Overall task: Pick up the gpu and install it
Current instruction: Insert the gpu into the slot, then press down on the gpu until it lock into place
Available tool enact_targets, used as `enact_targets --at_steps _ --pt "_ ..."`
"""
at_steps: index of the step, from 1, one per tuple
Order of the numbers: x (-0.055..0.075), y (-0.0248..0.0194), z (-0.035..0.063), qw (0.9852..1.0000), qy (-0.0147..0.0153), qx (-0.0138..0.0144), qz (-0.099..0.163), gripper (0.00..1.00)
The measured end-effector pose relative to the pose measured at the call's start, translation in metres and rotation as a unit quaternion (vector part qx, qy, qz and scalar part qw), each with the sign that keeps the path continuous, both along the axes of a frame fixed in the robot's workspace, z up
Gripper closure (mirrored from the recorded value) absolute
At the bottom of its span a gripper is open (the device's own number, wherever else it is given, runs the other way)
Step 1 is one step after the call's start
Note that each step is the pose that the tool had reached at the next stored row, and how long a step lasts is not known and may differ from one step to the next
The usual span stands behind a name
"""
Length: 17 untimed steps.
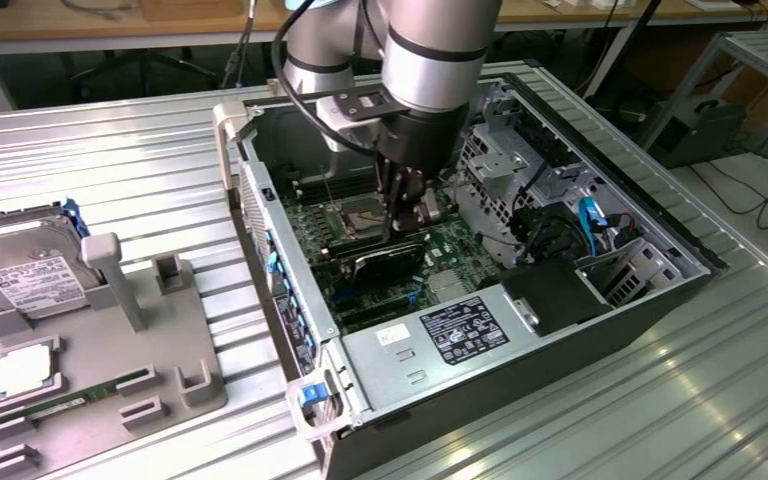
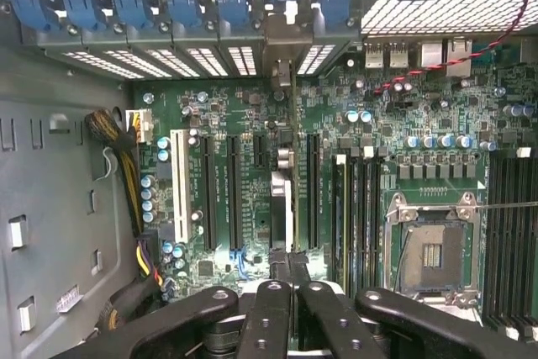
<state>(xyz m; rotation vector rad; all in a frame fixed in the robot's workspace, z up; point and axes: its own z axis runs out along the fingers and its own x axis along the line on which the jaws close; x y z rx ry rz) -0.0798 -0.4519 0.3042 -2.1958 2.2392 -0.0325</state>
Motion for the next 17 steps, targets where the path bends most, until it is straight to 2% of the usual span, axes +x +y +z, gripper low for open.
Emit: enact_targets --at_steps 17 --pt "-0.0011 0.0000 0.0001 1.0000 -0.0002 0.0000 0.000 0.89"
